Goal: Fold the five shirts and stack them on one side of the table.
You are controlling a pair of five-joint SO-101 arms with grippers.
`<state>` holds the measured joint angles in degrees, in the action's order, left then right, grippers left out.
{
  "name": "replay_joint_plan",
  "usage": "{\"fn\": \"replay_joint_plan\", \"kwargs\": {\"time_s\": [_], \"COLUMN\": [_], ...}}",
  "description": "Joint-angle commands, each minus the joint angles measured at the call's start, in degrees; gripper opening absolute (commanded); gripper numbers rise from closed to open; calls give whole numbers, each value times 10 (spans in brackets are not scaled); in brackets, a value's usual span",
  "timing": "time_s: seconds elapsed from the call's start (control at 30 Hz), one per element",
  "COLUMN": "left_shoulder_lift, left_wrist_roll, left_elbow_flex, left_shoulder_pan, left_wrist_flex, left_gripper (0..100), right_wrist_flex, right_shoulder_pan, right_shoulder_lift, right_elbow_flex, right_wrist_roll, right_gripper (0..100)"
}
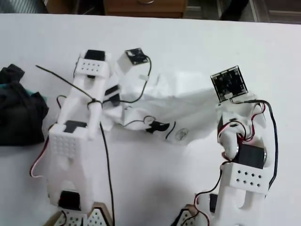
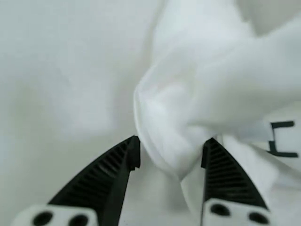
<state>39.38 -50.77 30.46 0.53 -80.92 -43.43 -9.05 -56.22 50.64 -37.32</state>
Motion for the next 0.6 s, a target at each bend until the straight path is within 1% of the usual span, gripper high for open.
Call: {"fn": "replay_joint_plan", "kwargs": {"time_s": [0.0,0.1,0.13,0.17,0.23,0.33,0.43,0.5,0.57], "left_shoulder_lift": [-7,-6,-5,-5,-10,-19,-40,-59,-80], "left_wrist_roll": [0,0,1,1,3,35,58,76,94], "left_elbow_flex": [21,21,20,20,20,29,58,88,120], "left_shoulder_pan": [7,10,11,12,14,12,11,10,8], "left_wrist_flex": [18,24,22,19,13,12,-21,-58,-98], "left_gripper": [180,26,20,40,22,26,26,26,26], "right_wrist_flex": [4,4,4,3,3,3,3,3,0], "right_shoulder_pan": [0,0,0,0,-1,-2,-2,-3,-4], "right_shoulder_lift": [-7,-7,-7,-7,-7,-7,-7,-13,-15], "right_elbow_flex": [-3,-3,-3,-3,-3,-3,-3,-9,-35], "right_wrist_roll": [-3,-3,-3,-3,-2,-1,1,32,94], "right_gripper": [19,19,19,19,19,19,19,19,19]}}
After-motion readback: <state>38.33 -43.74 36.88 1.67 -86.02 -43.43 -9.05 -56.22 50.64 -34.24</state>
